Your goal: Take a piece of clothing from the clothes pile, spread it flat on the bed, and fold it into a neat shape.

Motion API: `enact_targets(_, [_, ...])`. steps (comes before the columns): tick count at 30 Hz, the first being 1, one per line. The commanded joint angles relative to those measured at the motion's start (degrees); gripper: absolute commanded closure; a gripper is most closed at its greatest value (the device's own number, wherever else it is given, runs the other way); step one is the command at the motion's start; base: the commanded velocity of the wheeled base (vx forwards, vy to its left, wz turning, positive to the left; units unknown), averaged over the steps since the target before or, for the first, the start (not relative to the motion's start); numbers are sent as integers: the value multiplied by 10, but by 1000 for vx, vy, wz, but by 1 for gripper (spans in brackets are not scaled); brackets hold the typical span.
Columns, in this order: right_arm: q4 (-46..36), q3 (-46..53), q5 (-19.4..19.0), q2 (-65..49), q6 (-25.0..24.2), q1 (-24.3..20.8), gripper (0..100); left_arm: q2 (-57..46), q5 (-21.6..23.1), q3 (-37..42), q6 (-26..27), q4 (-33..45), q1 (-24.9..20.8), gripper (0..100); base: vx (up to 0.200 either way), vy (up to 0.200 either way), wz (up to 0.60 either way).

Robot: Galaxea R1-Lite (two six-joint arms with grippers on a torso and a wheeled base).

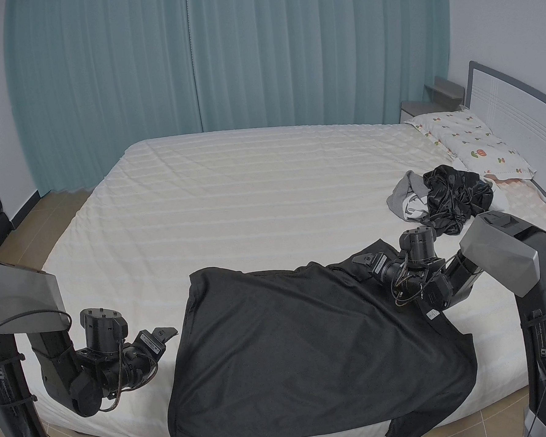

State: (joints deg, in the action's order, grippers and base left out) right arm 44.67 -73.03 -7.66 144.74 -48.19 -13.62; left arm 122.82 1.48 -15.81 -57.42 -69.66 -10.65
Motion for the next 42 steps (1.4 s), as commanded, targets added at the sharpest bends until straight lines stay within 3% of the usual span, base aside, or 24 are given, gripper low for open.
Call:
enact_targets(1, [-7,-55,-3,27,0,4,0,9,0,-2,-1,0,1,0,0,0,0])
enact_targets(3, [-7,-57,-3,27,0,4,0,9,-1,-2,-1,0,1,0,0,0,0])
enact_targets(8, [-49,-172,-9,65,6,2,0,17,-2,-2,-1,0,1,0,0,0,0])
enact_targets(10, [-104,-264,-7,81,23,3,0,17,-4,0,-1,0,1,0,0,0,0])
enact_targets(15, [-103,-416,12,134,22,6,0,26,-6,-2,-1,0,1,0,0,0,0])
enact_targets(25, [-27,-416,28,178,101,5,0,30,-7,-2,-1,0,1,0,0,0,0])
enact_targets(27, [16,-416,46,179,119,6,0,33,-7,-2,-1,0,1,0,0,0,0])
enact_targets(33, [73,-416,54,173,141,-7,0,37,-8,-2,-1,0,1,0,0,0,0])
enact_targets(42, [4,-416,62,187,187,-5,0,37,-8,-2,-1,0,1,0,0,0,0])
